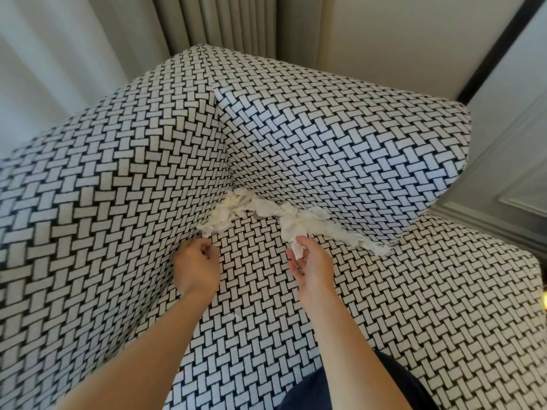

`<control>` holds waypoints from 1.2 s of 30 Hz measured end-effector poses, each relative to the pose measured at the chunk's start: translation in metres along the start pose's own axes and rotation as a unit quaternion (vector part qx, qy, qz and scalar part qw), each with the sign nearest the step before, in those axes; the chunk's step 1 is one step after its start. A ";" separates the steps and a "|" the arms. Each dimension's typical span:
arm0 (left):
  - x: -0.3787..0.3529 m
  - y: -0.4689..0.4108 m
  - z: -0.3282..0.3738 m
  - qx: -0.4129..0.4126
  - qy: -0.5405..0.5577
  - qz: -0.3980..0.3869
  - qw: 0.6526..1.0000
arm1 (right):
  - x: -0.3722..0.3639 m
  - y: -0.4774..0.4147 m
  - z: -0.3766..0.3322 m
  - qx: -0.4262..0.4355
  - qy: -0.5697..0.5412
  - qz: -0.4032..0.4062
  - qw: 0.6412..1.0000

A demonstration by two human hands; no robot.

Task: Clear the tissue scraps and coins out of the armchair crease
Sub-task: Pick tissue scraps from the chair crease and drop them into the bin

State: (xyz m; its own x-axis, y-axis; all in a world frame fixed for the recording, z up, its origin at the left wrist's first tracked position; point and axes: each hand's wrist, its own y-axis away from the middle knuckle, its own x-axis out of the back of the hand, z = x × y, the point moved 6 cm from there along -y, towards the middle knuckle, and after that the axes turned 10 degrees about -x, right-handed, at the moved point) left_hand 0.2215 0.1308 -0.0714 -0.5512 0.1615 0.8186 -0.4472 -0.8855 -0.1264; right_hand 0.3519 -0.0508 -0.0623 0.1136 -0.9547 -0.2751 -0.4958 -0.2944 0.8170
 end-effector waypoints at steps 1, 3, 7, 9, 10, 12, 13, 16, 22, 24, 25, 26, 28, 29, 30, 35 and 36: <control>0.002 0.000 0.000 0.007 0.006 0.001 1.000 | 0.000 0.000 0.000 -0.002 0.000 -0.001 1.000; 0.005 0.004 0.004 0.012 -0.002 0.011 1.000 | 0.000 0.000 0.001 -0.007 -0.003 -0.001 1.000; 0.012 0.012 0.024 -0.048 -0.051 0.032 0.997 | 0.000 0.000 0.001 -0.013 -0.005 0.002 1.000; 0.002 0.009 0.032 -0.103 -0.062 -0.020 0.993 | 0.000 0.001 0.001 -0.019 -0.005 0.003 1.000; -0.004 0.007 0.035 -0.117 -0.068 -0.058 0.989 | -0.001 0.001 0.001 -0.020 -0.005 0.003 1.000; -0.015 0.001 0.040 -0.097 -0.051 -0.128 0.986 | -0.002 0.000 0.000 -0.017 0.000 0.004 1.000; -0.019 -0.003 0.043 -0.072 -0.029 -0.154 0.985 | -0.002 -0.001 0.000 -0.015 0.003 0.006 1.000; -0.028 -0.019 0.052 0.015 0.038 -0.203 0.978 | -0.003 -0.002 -0.001 -0.017 -0.001 0.006 1.000; -0.042 -0.038 0.079 0.164 0.077 -0.290 0.940 | -0.007 -0.007 -0.004 -0.005 -0.001 -0.009 1.000; -0.045 -0.037 0.077 0.171 0.069 -0.269 0.945 | -0.008 -0.008 -0.004 -0.006 0.005 -0.008 1.000; -0.047 -0.036 0.075 0.160 0.070 -0.248 0.953 | -0.008 -0.009 -0.004 -0.006 0.007 -0.008 1.000; -0.049 -0.033 0.071 0.140 0.064 -0.224 0.962 | -0.009 -0.010 -0.003 -0.006 0.010 -0.008 1.000; -0.049 -0.026 0.062 0.090 0.028 -0.167 0.981 | -0.010 -0.010 -0.003 -0.005 0.017 -0.009 1.000; -0.048 -0.021 0.057 0.069 0.010 -0.141 0.988 | -0.010 -0.010 -0.002 -0.005 0.019 -0.010 1.000; -0.048 -0.019 0.052 0.055 0.003 -0.119 0.991 | -0.011 -0.011 -0.003 -0.003 0.023 -0.012 1.000; -0.046 -0.019 0.044 0.044 0.043 -0.066 0.996 | -0.012 -0.013 -0.003 -0.001 0.028 -0.011 1.000; -0.044 -0.019 0.043 0.039 0.053 -0.057 0.996 | -0.012 -0.013 -0.002 0.000 0.029 -0.012 0.999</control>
State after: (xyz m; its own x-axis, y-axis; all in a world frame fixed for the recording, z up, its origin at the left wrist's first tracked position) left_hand 0.2846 0.1215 -0.0804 -0.5735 0.3049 0.7604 -0.4574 -0.8892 0.0115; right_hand 0.3588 -0.0357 -0.0682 0.1756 -0.9483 -0.2642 -0.4919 -0.3170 0.8109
